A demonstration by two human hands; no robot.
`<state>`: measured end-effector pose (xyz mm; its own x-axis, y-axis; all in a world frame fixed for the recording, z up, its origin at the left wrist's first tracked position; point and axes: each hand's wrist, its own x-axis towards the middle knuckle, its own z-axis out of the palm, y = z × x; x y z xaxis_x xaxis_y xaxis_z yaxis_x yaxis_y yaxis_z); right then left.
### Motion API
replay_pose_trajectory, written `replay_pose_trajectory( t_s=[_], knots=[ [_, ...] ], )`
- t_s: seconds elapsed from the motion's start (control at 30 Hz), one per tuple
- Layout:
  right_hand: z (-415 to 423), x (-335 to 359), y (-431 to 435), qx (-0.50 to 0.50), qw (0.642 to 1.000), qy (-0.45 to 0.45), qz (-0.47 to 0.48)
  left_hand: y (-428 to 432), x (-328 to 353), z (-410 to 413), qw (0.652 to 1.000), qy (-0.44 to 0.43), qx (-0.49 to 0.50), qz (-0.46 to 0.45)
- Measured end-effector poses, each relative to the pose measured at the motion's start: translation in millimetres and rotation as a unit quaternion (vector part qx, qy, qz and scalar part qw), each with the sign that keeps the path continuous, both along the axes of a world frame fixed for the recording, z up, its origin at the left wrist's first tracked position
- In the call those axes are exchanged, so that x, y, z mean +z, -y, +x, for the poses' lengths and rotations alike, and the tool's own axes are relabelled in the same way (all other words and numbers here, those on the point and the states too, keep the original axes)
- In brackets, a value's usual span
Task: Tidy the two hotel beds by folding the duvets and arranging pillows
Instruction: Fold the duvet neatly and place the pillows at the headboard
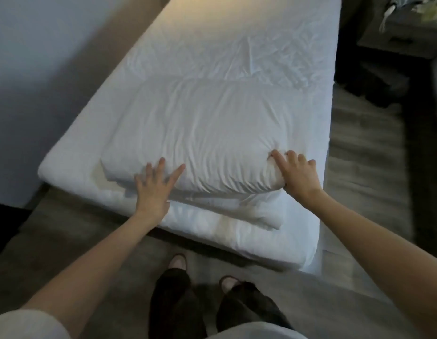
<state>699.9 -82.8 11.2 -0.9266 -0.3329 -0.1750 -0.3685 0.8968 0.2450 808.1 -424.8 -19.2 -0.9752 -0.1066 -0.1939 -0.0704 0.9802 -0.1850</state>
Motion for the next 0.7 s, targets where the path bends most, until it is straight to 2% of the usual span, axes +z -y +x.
replay_pose_trajectory(
  t_s=[0.17,0.3,0.37,0.5,0.7],
  knots=[
    [8,2,26,-0.091,0.996,0.000,0.003,54,-45,-33,0.993,-0.037,-0.098,-0.056],
    [13,0,44,-0.149,0.988,-0.038,-0.010,93,-58,-60,0.996,-0.040,-0.072,-0.029],
    [11,3,56,-0.172,0.984,-0.055,-0.012,112,-61,-73,0.993,-0.044,-0.104,-0.015],
    [5,19,76,-0.194,0.977,-0.088,-0.020,129,-40,-112,0.979,-0.096,-0.177,0.036],
    [11,26,97,-0.202,0.966,-0.142,-0.082,158,23,-159,0.974,-0.145,-0.167,0.043]
  ],
)
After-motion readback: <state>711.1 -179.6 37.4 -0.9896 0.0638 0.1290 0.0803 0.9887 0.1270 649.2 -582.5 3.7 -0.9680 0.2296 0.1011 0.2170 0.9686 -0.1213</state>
